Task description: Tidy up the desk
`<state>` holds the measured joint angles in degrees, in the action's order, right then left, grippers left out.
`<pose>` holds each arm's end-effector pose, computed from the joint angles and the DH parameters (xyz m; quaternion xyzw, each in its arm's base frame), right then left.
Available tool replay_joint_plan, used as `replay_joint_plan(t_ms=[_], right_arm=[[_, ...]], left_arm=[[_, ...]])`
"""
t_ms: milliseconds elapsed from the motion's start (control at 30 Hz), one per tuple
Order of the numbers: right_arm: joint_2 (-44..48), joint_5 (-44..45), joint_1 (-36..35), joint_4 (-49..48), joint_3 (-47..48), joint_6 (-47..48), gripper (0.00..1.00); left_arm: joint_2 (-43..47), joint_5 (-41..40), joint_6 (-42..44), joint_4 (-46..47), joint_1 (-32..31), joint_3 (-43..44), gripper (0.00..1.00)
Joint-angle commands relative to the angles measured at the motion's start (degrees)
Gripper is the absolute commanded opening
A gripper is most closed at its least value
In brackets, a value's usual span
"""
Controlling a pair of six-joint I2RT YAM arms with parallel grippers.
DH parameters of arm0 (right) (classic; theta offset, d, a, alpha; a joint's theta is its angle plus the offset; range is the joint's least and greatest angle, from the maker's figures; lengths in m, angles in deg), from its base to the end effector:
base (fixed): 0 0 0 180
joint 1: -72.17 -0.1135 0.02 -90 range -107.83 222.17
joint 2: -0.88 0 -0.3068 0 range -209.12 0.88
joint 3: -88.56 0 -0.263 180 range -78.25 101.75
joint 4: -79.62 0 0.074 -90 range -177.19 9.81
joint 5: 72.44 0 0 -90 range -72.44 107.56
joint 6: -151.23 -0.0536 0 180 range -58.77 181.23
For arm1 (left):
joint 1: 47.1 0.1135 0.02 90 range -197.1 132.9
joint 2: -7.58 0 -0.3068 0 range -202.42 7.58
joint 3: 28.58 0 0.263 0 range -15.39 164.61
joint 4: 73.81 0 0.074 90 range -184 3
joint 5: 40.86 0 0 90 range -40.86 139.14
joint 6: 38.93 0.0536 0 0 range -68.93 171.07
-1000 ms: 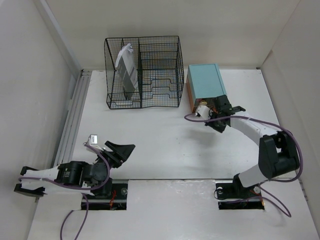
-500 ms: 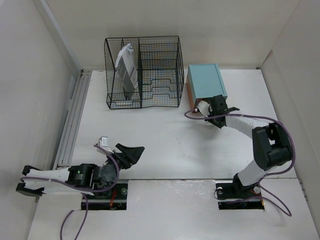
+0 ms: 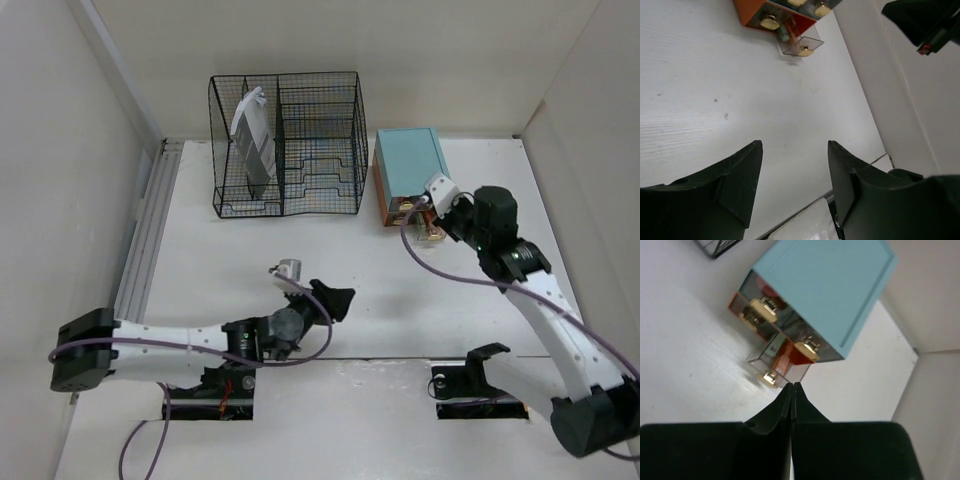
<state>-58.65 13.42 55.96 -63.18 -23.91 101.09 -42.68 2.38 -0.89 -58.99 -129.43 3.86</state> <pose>0.2257 0.0696 0.3523 -0.4213 0.7522 -0.0731 0.5014 0.0634 -0.1779 0.2631 -0.0892 0.7141 -0.4704 0.5107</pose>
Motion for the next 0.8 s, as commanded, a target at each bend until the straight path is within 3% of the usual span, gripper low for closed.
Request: replay_joint_plan(t_ms=[0,33,67,133,167,200,267,367,467,633,767], right_arm=[[9.4,5.2,0.0,-5.9,-3.7,-5.7,0.0],[12.3,8.5,0.0,-12.0,-5.5,-7.8,0.0],[14.4,12.6,0.0,-14.0,-6.9,-16.0,0.0],[11.5,22.5,0.0,-9.4,-2.9,-24.5,0.0],[9.7,22.0,0.7,-6.5,-0.8,-26.5,0.0],[6.6,19.2,1.4,-3.1,3.6,-30.0,0.0],[5.7,2.7,4.9,1.9,4.8,-31.4,0.0],[7.7,-19.8,12.1,-3.6,-0.7,-33.9,0.03],[12.7,-20.1,14.6,-11.9,-8.8,-39.8,0.0],[9.3,-19.1,18.9,-12.7,-11.9,-50.0,0.0],[7.9,-21.8,21.0,-13.2,-15.8,-51.3,0.0]], left_arm=[[-7.8,12.5,5.0,13.9,3.9,6.1,0.51],[-9.5,14.2,5.6,14.7,4.9,7.4,0.48],[-11.6,16.0,5.6,16.4,5.8,7.4,0.46],[-12.2,21.0,6.7,19.5,8.4,6.9,0.46],[-12.9,22.8,6.7,20.8,9.5,6.0,0.46],[-12.9,26.4,6.7,23.2,11.7,5.5,0.47],[-13.5,29.6,6.7,24.8,13.6,4.9,0.49],[-13.5,33.0,6.7,24.3,15.4,4.4,0.51],[-12.2,33.1,6.7,23.8,16.0,3.7,0.51],[-9.5,32.5,5.6,23.8,16.0,-0.5,0.52],[-8.1,32.5,5.0,23.2,16.0,-2.2,0.52]])
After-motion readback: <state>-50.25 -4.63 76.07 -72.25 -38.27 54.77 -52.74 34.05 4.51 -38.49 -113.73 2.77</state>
